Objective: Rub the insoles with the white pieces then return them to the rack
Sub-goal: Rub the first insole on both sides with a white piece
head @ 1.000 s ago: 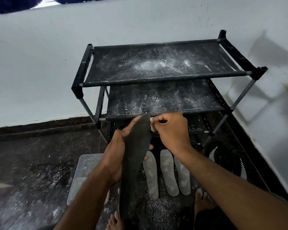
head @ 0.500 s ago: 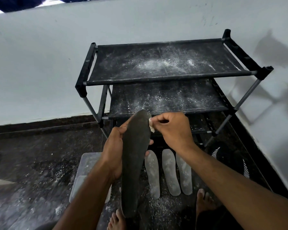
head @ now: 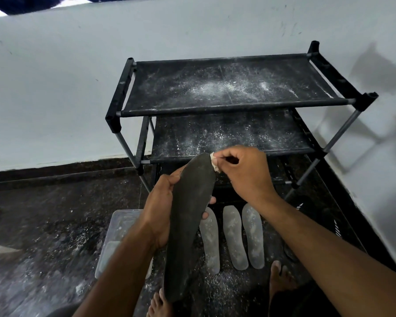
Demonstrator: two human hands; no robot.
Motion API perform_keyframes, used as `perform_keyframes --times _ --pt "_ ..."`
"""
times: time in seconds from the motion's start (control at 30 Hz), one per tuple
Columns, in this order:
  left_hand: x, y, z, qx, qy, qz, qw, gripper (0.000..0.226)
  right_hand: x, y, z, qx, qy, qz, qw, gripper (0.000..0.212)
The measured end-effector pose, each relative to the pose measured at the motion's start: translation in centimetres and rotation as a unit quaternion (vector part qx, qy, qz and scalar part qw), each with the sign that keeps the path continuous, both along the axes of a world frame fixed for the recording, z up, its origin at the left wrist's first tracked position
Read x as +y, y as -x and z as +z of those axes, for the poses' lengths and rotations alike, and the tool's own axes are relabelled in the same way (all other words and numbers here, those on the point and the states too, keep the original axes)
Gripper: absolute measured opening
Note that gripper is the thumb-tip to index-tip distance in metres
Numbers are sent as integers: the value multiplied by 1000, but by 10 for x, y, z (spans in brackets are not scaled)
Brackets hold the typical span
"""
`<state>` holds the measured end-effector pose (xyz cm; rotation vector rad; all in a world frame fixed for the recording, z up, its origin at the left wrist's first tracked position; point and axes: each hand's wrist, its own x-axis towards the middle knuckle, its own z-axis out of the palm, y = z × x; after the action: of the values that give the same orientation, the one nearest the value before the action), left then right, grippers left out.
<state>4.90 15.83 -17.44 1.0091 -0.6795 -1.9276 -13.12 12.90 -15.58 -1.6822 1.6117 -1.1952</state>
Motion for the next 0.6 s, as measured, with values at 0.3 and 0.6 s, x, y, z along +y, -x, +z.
perform_keyframes --times 0.3,0.6 --pt "1 1 2 -7 5 4 1000 50 -1 5 2 -113 -54 -6 992 3" --pt "2 3 5 -11 5 -8 1000 52 2 1 3 -99 -83 13 991 1"
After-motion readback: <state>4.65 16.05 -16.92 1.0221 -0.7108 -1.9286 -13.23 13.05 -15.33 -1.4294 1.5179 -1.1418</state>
